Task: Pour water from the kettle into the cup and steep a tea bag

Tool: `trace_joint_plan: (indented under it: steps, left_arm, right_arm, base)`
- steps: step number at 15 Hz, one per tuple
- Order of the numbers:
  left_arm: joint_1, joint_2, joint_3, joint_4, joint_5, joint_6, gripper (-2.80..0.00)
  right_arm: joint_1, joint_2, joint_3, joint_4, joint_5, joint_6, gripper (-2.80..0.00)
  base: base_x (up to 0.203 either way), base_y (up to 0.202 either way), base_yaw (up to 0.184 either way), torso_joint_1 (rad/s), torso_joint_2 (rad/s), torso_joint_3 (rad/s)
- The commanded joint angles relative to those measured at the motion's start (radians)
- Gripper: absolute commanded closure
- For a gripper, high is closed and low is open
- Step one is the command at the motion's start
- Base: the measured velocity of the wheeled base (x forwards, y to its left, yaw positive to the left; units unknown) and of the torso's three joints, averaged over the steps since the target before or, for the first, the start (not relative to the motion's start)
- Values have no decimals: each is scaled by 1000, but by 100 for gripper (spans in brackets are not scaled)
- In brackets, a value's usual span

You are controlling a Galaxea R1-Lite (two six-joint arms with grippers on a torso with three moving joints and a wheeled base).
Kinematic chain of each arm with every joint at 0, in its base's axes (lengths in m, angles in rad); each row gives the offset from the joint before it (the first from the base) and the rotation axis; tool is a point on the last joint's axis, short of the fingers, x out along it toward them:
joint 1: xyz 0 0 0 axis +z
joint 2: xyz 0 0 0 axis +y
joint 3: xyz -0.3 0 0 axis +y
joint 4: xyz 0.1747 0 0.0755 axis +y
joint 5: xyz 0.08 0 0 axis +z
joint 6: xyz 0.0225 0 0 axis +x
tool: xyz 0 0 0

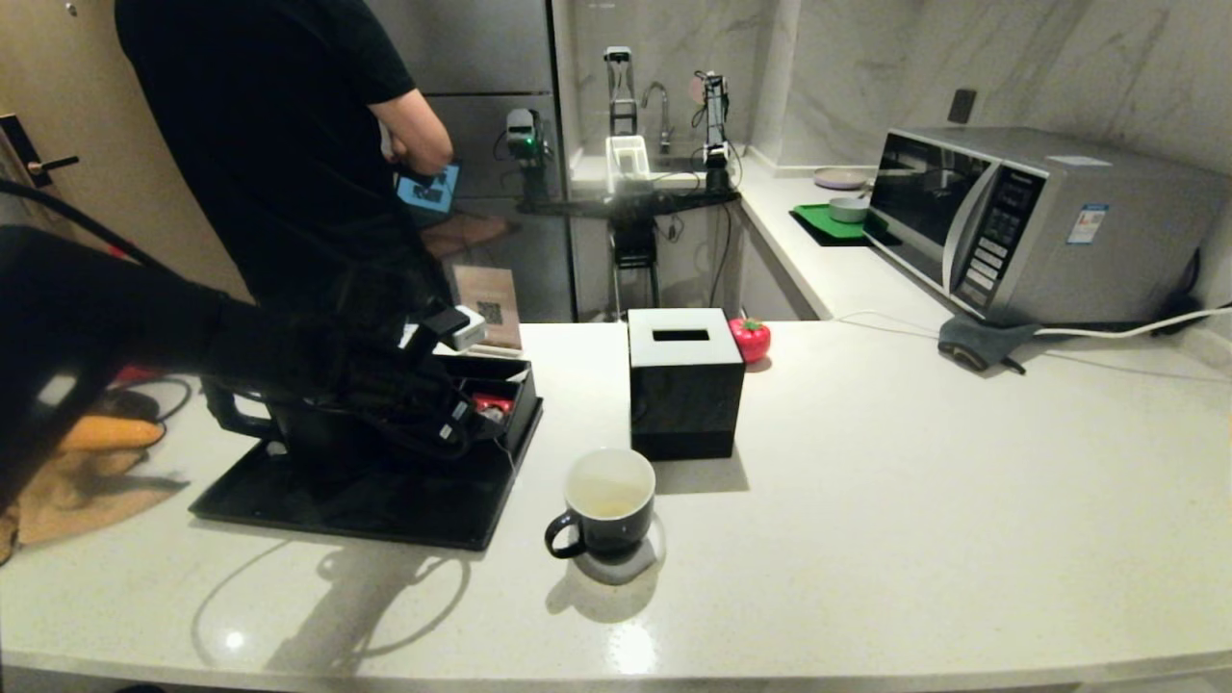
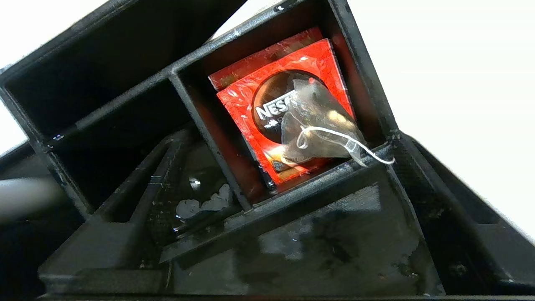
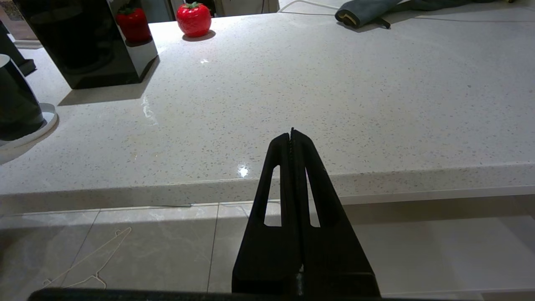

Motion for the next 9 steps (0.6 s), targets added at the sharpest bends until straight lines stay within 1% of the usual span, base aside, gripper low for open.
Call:
trace_joint_plan:
  steps: [1,9]
  left_arm:
    - [1,4,-6,0,-2,1,0]
    - [11,-21,-5,3,-2,-5,0]
  right_arm:
    - [0,1,1,-1,0,1,0]
    - [0,1,0,0,0,1,0]
  base:
    - [0,0,0,0,0,0]
    - [0,0,0,0,0,0]
